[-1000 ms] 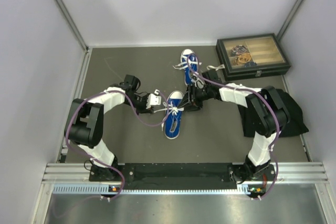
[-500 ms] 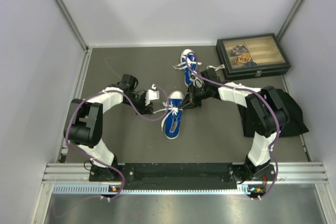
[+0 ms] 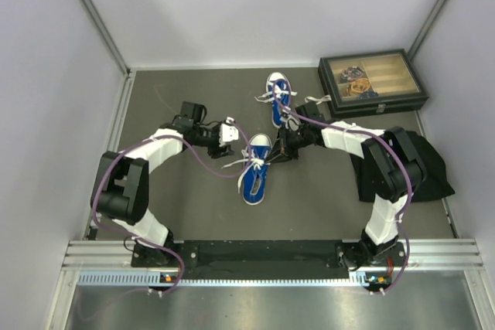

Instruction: Tie the shoes

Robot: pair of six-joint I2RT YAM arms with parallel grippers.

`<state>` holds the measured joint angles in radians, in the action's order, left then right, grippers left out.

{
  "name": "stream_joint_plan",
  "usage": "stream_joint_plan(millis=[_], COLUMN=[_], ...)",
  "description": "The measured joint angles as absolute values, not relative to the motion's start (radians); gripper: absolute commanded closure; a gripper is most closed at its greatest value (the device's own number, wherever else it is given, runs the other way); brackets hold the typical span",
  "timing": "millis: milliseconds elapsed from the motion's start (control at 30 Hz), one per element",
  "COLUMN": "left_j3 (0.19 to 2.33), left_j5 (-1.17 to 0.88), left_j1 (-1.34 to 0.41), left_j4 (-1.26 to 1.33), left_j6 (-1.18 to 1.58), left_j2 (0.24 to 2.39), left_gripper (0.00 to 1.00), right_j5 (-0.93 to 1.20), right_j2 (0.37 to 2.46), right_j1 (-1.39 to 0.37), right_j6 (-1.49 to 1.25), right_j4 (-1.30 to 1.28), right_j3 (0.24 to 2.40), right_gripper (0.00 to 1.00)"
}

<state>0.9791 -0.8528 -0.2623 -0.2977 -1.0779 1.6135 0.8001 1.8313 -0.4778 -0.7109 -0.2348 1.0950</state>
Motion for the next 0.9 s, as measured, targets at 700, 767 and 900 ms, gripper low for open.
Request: stream_joint_plan(millis=[700,767,900], left_j3=[0.978,0.978,0.978], left_j5=[-0.776,-0.768,-0.749], left_j1=[-0.469,-0.473,-0.472], left_j4=[-0.247,-0.249,-0.26], left_j6=[-1.312,-1.309,-1.309], left_j2=[1.705,1.709,1.709], left_gripper=[0.69,0.81,1.0], right_j5=[0.794,0.794,0.79], right_j2=[1.831,1.831,1.831], right_j1=[-0.478,-0.478,-0.478], right_j6=[-0.708,-0.707,-0.706], right_j4=[-0.247,-0.248,-0.255], right_j3=[1.095,1.095,1.095], right_gripper=[1.0,1.0,1.0])
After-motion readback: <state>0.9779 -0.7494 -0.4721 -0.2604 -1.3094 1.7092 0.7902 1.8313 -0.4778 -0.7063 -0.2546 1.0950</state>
